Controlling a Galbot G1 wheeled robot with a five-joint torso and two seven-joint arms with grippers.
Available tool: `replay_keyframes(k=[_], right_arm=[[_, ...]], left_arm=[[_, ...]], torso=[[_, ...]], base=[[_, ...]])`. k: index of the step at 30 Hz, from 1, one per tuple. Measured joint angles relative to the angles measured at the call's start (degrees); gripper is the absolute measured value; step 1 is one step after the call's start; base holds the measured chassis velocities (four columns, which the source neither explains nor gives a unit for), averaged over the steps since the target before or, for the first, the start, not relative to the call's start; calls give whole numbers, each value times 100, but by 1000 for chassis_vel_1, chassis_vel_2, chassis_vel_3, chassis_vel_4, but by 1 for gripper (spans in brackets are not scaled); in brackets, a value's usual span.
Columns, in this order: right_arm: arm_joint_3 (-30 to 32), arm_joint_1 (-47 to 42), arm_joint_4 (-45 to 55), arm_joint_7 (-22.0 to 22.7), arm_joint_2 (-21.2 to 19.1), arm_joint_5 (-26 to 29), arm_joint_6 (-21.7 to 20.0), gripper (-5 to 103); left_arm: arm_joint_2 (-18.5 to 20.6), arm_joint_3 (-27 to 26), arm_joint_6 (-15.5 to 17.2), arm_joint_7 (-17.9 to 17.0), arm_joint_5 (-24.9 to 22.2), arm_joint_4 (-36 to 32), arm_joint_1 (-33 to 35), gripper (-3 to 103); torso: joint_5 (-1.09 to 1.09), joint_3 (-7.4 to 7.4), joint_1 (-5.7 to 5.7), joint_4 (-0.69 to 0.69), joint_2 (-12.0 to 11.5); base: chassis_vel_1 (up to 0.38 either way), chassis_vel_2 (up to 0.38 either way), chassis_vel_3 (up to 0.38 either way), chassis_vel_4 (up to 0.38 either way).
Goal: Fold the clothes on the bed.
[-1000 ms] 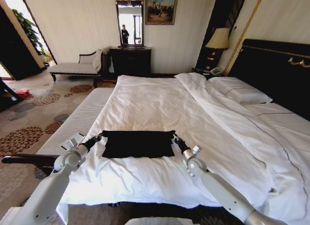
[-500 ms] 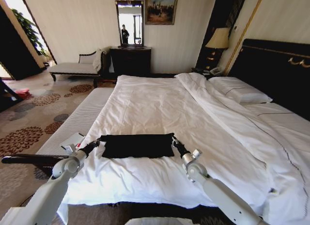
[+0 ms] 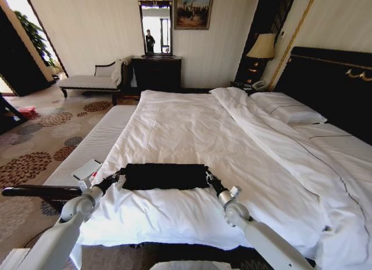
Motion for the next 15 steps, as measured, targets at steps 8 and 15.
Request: replay_keyframes(k=[8,15], right_arm=[[922,-697,1529,1289,-325,175,-514,48],[318,435,1717,3010,-311,648,-1663,75]], left_arm=[[194,-701,34,-526,-511,-1230,149,36],[17,-27,2032,-2548,-593,-1533,-911,64]], torso=[[2,-1,-1,-1,1],[1,1,1,1,0]], base=[[0,0,0,0],[0,0,0,0]])
